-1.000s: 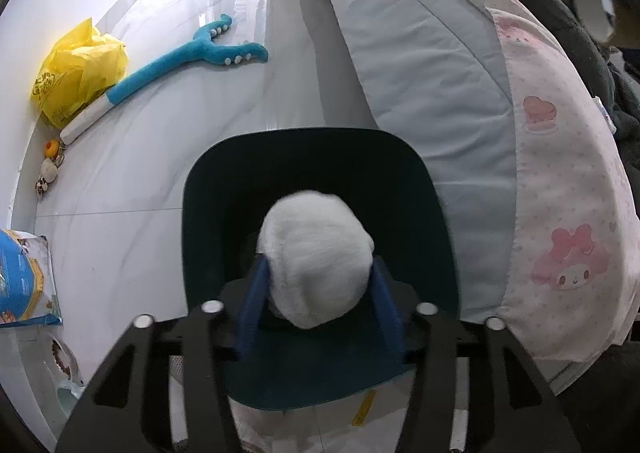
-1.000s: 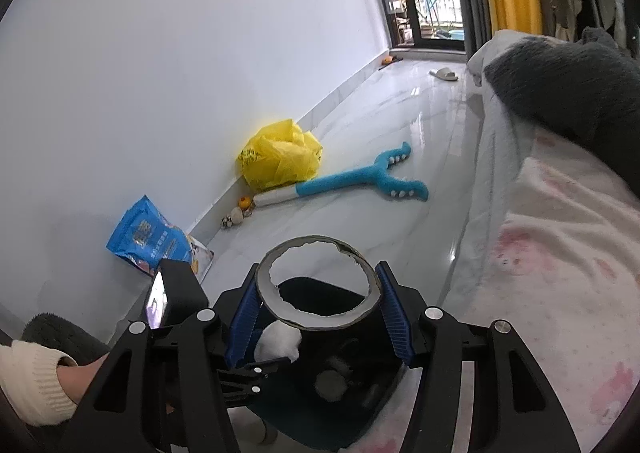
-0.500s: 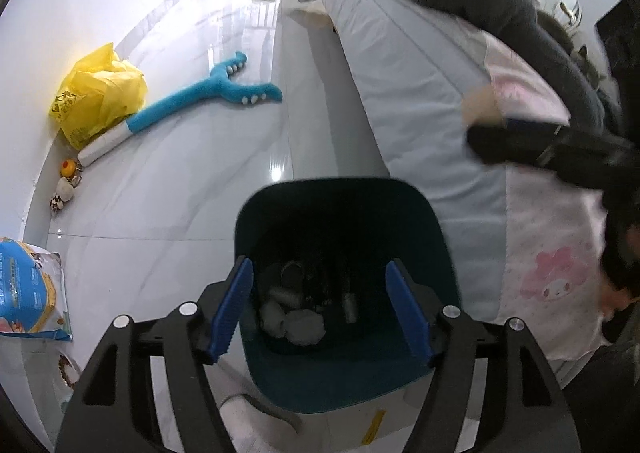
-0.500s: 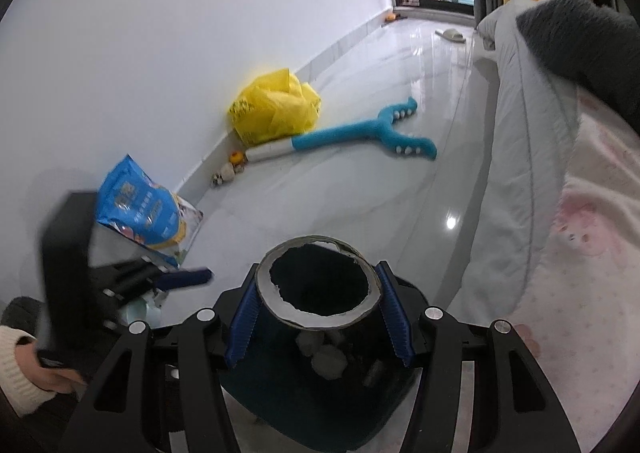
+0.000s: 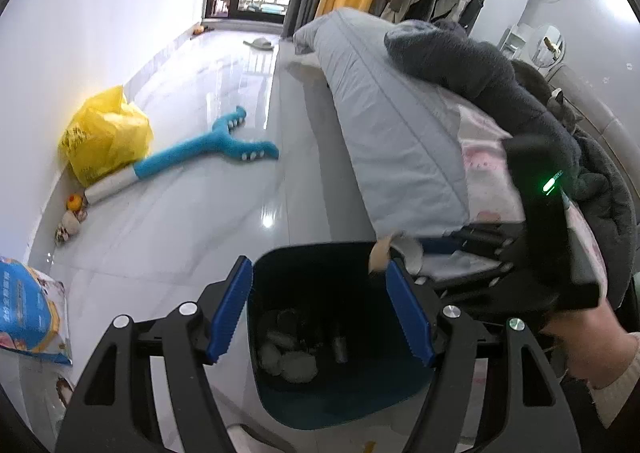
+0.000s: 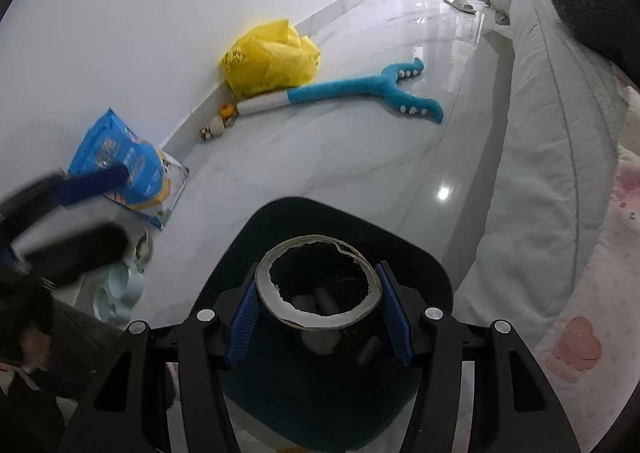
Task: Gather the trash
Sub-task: 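Open the left gripper over the bin while the right lowers the tape ring into it, then open the right gripper to drop the tape ring into the bin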
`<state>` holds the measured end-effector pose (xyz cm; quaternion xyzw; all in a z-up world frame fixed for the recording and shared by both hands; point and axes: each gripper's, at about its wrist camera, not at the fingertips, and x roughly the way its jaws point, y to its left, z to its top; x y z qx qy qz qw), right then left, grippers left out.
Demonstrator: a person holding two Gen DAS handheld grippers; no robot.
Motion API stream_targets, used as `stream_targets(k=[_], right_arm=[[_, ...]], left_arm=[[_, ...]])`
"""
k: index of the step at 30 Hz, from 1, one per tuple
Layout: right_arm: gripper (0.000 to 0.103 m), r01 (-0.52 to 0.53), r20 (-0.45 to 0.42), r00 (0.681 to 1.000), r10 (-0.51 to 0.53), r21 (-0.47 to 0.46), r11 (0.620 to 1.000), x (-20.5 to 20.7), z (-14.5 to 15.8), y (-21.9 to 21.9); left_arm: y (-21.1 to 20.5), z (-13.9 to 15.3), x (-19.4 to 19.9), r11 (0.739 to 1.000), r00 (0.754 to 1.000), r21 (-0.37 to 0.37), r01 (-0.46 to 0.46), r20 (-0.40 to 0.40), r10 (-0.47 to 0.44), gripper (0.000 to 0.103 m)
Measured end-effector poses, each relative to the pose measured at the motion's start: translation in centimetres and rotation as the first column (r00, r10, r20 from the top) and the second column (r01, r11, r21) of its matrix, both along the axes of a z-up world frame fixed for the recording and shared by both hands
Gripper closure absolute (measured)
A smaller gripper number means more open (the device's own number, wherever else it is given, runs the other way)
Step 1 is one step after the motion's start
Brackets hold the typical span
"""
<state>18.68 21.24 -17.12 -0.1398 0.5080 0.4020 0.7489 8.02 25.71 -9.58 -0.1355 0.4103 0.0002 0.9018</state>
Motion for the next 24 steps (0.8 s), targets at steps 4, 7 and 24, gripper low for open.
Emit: stream_targets(k=[4,7,24], right_arm=[[0.046,-0.018,-0.021,1.000,0.017,-0.042,0.999,-0.4,-1.3,0.4],[0.045,-0.029,0.001,1.000,0.029,-0.078,0.997,-0.8,-1.8,0.6],[0.026,-0.045,0.016,0.999,0.045,-0.035,0.998,-1.9,0.7,-1.8]], left_arm=[[-0.1,1.9,-0.2,1.000,0.999,-0.011,0.001,0.054,-0.001,0.031],[-0.3,3.0,-0.4,1.000,0.996,-0.020,0.004,0.084,-0.002,0.031],[-3.4,7.3,-0.3,0.999,0.978,0.027,0.042,0.205,-0.046,0.031]])
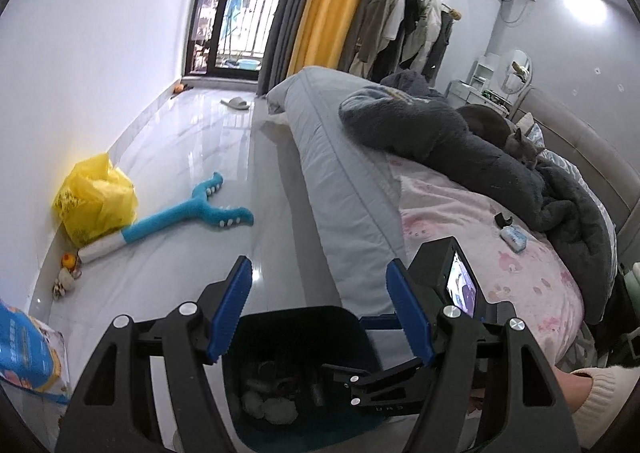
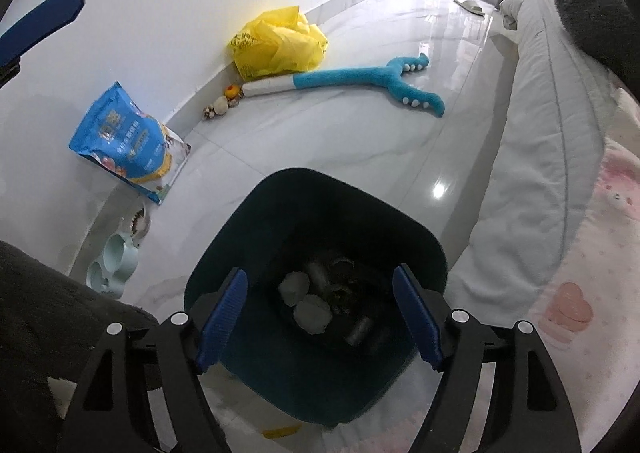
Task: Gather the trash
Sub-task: 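Open the right gripper to drop the tape ring into the bin, then move both grippers back over the tissue pack and black arc on the bed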
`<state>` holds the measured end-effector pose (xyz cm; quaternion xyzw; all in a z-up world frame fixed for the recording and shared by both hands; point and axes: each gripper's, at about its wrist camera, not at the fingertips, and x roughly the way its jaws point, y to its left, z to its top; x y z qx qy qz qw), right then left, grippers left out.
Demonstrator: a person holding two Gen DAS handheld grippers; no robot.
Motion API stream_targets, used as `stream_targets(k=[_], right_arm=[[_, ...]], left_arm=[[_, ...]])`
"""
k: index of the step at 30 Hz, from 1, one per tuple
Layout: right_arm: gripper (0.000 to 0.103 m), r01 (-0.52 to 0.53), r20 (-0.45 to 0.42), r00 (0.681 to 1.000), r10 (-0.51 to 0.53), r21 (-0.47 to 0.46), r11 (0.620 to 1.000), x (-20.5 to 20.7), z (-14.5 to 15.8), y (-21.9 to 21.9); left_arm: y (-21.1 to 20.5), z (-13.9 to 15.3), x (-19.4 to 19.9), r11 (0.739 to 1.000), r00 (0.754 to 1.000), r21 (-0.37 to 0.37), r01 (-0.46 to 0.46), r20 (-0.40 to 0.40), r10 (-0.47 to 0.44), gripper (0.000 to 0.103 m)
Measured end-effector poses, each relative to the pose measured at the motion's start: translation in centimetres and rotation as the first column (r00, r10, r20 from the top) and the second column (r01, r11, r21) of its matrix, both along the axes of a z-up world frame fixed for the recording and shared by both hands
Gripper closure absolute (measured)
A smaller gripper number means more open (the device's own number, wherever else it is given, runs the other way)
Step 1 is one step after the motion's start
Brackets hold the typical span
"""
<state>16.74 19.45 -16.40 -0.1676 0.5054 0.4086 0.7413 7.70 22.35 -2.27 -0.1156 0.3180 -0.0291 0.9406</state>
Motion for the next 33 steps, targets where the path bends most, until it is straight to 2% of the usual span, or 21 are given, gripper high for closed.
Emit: stream_targets(k=[7,13,17,33], right_arm=[[0.025,0.005,0.012,1.000,-0.006,0.063,0.998,0.4,1.8,-2.4],[0.024,0.019,0.081,0.996,-0.031,0.146,0.989,1.1,4.5,-5.1],[0.024,0.046,0.122,0.990,-0.068,0.172,0.984,2.0,6.0,-7.4],[0.024,0.224,0.176,0.948,-0.266,0.226,0.948,6.9,9.0,-18.0]], left_arm=[[-2.1,2.1,0.6,1.000,0.999,0.007,0.014,0.052,-0.015,0.029],[-3.9,3.5,1.7,1.000,0.996,0.007,0.014,0.089,-0.015,0.028],[-5.8,3.7,2.6,0.999,0.995,0.013,0.033,0.091,-0.034,0.027],[-14.1,3.0,6.7,0.988,0.986,0.049,0.146,0.077,-0.150,0.026]])
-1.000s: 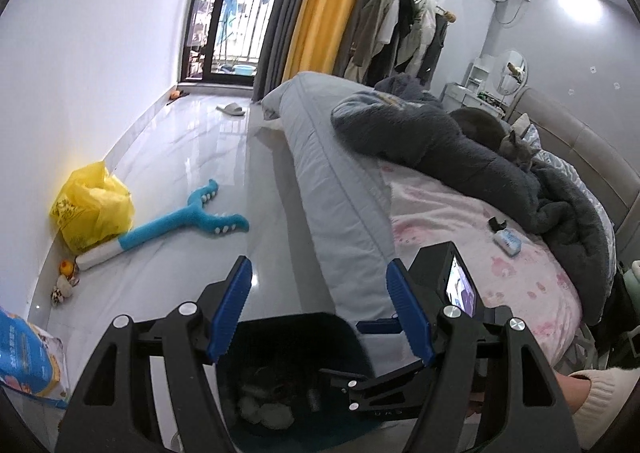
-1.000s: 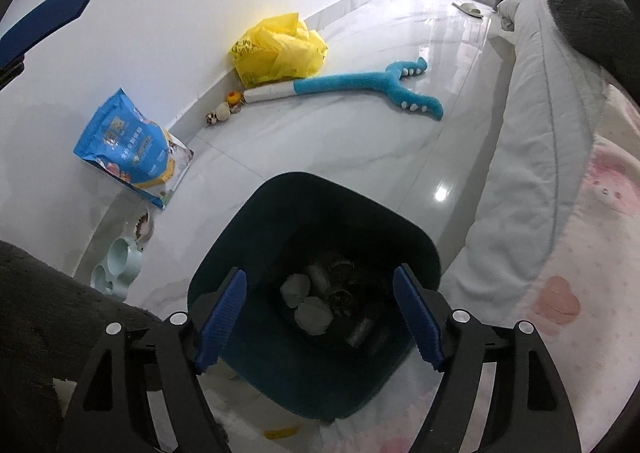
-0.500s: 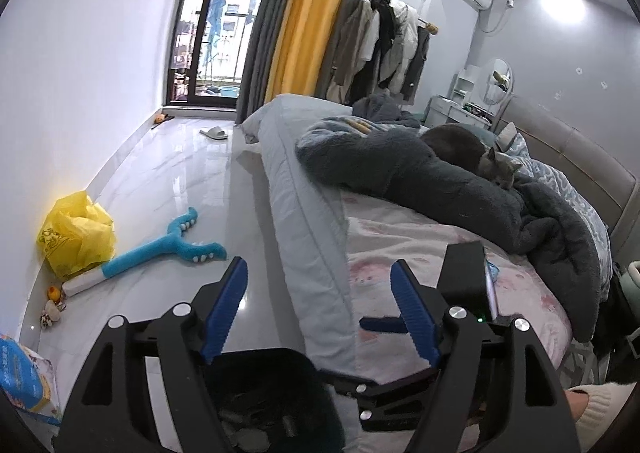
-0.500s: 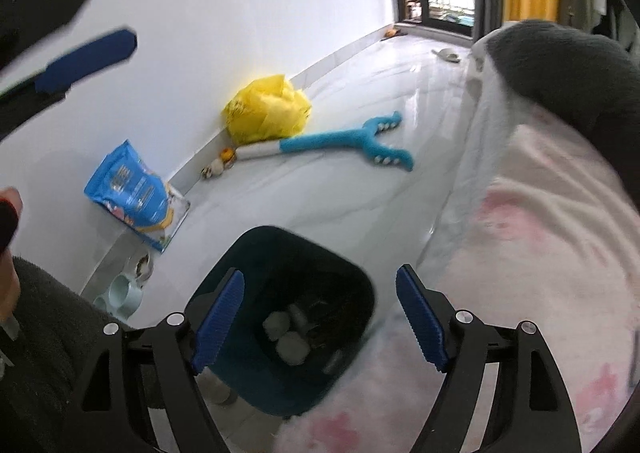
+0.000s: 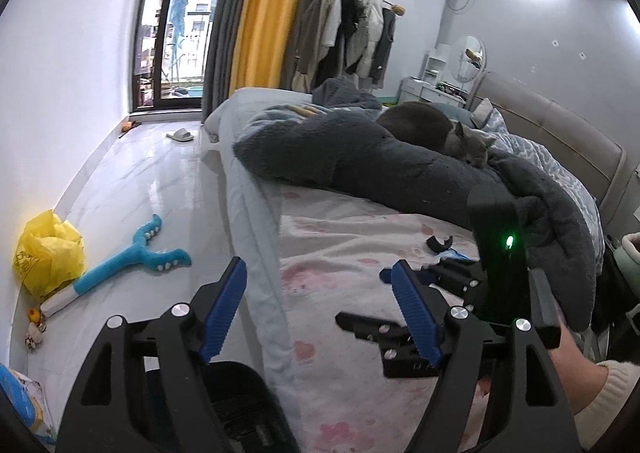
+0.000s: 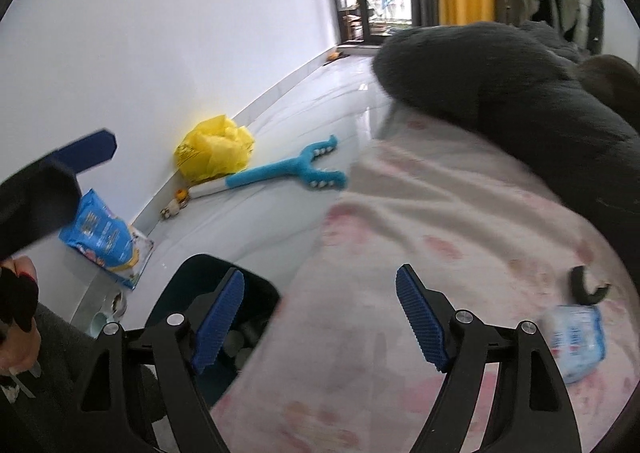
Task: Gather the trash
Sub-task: 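Move both grippers back over the tissue pack and black arc on the bed, then grasp the blue tissue pack with the left gripper while the right grasps the black arc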
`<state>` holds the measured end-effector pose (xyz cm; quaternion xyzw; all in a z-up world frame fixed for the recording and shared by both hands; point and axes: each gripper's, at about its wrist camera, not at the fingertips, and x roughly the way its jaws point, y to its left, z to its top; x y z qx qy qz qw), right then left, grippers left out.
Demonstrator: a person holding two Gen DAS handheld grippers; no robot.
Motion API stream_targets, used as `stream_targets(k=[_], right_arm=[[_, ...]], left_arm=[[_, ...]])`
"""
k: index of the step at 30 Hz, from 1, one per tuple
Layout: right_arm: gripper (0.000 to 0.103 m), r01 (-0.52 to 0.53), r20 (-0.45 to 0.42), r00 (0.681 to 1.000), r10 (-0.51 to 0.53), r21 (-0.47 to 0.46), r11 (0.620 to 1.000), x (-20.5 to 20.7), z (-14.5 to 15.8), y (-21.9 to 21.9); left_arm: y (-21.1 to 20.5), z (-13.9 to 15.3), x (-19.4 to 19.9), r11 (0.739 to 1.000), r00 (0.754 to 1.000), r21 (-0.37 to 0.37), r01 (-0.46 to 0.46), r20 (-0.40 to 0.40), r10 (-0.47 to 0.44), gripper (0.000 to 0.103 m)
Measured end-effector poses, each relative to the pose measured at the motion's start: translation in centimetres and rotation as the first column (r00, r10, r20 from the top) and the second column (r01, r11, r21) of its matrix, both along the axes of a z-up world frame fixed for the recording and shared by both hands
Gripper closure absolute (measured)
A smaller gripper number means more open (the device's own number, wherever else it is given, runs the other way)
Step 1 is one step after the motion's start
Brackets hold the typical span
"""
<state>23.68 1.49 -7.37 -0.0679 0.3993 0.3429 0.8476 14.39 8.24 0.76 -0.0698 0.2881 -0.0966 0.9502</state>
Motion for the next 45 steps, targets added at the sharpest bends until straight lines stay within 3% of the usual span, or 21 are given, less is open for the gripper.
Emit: stream_targets(k=[8,23,31,45], right_arm=[[0.022,0.125,0.002,0.992,-0.126,0.013,0.992,3.5,0.6,-5.3],[0.022,0.331,-0.038,0.943,-0.332,-0.021,0.943,9.7,-0.5,-13.4],[0.023,0.339,-0.092,0.934,-0.344,-0.066,0.938,10.8,-2.1,-14.4],[0.044,0.329,-0.177,0.927,-0.332,-0.044,0.943,12.3,-3.7,-16.1]], left_arm=[[-3.0,-1.0,2.2,0.999,0.999,0.010,0.036,-0.024,-0.035,0.025],[-8.9,-3.5,6.5,0.988,0.984,0.025,0.151,-0.102,-0.148,0.024],[-11.2,-4.9,8.0,0.980,0.971,0.034,0.196,-0.143,-0.190,0.023],[-15.4,-6.7,9.0,0.955,0.939,0.028,0.295,-0.195,-0.285,0.023]])
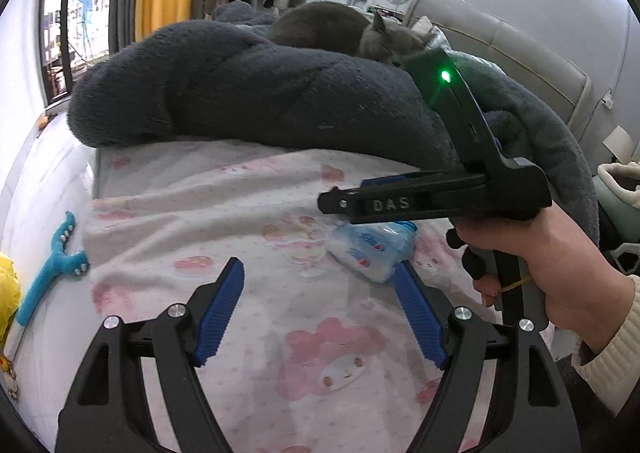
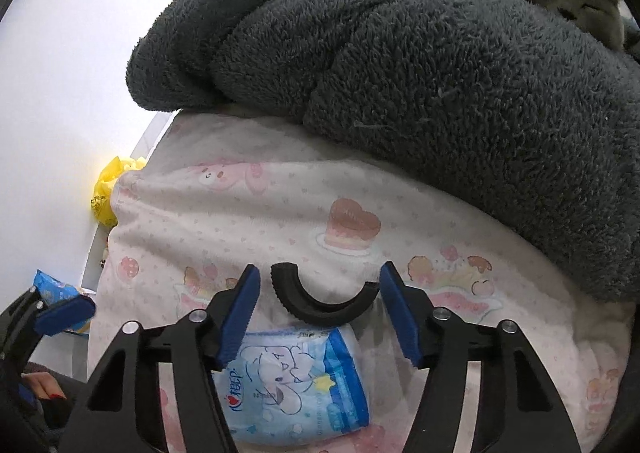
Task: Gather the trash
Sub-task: 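Grasp the blue tissue pack with the left gripper while the right grasps the black arc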
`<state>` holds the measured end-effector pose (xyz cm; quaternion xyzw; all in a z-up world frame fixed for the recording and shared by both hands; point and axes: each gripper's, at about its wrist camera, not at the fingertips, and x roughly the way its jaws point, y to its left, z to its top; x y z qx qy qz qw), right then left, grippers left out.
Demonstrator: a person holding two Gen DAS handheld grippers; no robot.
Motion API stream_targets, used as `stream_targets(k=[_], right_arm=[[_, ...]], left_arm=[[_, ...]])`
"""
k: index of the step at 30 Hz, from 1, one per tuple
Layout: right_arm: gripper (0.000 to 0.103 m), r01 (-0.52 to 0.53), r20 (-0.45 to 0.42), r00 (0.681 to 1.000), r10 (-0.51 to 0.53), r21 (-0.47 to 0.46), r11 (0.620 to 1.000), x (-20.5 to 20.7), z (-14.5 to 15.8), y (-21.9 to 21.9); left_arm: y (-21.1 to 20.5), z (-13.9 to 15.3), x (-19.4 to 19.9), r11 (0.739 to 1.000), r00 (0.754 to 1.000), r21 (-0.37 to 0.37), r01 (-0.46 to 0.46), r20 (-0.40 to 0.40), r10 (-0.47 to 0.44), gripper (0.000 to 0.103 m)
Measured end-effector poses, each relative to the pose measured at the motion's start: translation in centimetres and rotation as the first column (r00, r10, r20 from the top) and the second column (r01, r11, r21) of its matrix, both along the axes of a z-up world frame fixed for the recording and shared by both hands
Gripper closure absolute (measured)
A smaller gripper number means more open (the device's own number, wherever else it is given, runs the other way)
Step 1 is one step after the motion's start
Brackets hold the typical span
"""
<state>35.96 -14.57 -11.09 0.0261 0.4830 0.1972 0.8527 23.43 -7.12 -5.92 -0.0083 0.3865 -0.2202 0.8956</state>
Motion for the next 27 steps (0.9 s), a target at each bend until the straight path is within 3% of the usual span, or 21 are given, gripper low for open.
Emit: stream_targets(k=[6,17,27], right_arm=[[0.055,0.012,0.018,1.000,-0.013,0.036,0.999,-0.7,0.3,-1.5],[0.055,0.036,0.083,0.996,-0.045,0.110,0.993,-1.8,3.0,-5.3],[0.055,0.049,0.095,0.994,-0.062,0.138,0.989,-2.5,3.5,-8.0]], left_arm=[[-2.0,-0.8,0.2,0.999,0.999,0.006,0.045,-0.021,-0.045,0.022],[-4.5,-2.5,1.5,0.998,0.996,0.009,0.066,-0.059,-0.066,0.021],[-6.8,-3.8,2.8,0.999,0.996,0.007,0.040,-0.079,-0.039,0.018]])
